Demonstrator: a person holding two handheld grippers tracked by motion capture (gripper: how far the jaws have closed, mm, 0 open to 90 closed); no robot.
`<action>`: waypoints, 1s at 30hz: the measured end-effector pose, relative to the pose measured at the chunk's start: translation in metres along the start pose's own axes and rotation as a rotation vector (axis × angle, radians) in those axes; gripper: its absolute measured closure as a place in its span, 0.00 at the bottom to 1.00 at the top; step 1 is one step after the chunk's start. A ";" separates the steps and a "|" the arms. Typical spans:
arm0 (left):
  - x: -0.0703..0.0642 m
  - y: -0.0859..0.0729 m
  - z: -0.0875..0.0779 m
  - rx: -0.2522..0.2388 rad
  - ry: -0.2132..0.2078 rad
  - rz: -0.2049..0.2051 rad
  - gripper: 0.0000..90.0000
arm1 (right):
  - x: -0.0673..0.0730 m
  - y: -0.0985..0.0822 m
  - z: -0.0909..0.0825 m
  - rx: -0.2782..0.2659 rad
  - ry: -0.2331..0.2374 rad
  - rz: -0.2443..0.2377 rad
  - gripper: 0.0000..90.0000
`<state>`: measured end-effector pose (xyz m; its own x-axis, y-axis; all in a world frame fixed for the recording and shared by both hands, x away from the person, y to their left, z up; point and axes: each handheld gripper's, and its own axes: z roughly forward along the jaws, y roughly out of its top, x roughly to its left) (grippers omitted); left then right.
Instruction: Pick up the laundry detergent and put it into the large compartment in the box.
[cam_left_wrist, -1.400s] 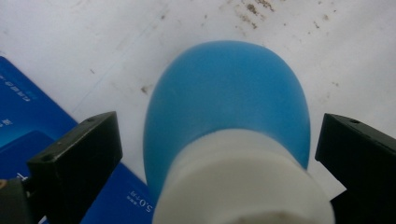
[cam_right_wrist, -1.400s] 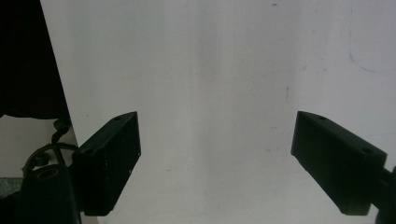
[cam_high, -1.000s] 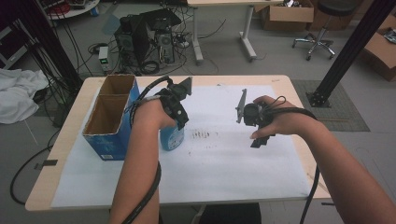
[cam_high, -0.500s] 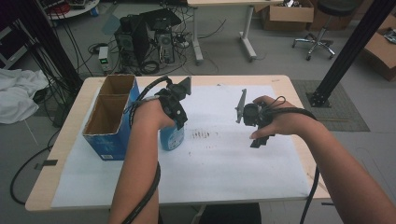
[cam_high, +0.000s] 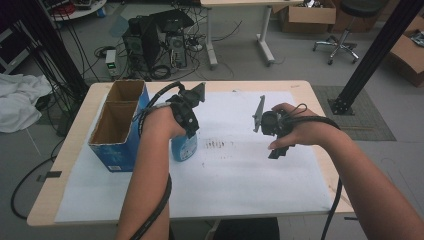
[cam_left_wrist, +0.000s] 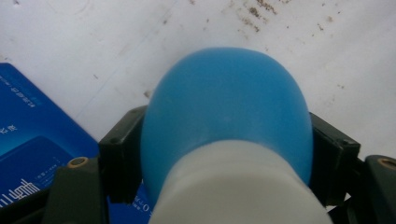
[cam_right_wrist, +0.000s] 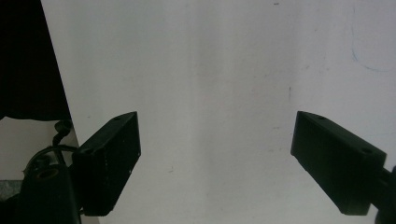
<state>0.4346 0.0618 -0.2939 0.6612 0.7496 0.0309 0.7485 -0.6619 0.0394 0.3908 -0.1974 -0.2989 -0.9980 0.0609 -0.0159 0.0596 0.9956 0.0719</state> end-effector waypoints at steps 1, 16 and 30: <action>-0.001 0.000 0.001 0.004 0.004 0.000 0.32 | 0.000 -0.001 -0.001 -0.006 0.000 -0.001 0.18; -0.001 0.000 0.002 -0.004 0.014 -0.011 0.42 | -0.001 0.000 0.002 0.000 0.000 -0.003 0.18; -0.003 -0.001 0.002 0.000 0.020 0.036 0.44 | -0.001 -0.002 0.005 0.004 0.005 0.009 0.18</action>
<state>0.4318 0.0597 -0.2963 0.6866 0.7252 0.0525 0.7243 -0.6885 0.0381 0.3916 -0.1994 -0.3040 -0.9975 0.0694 -0.0107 0.0686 0.9953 0.0683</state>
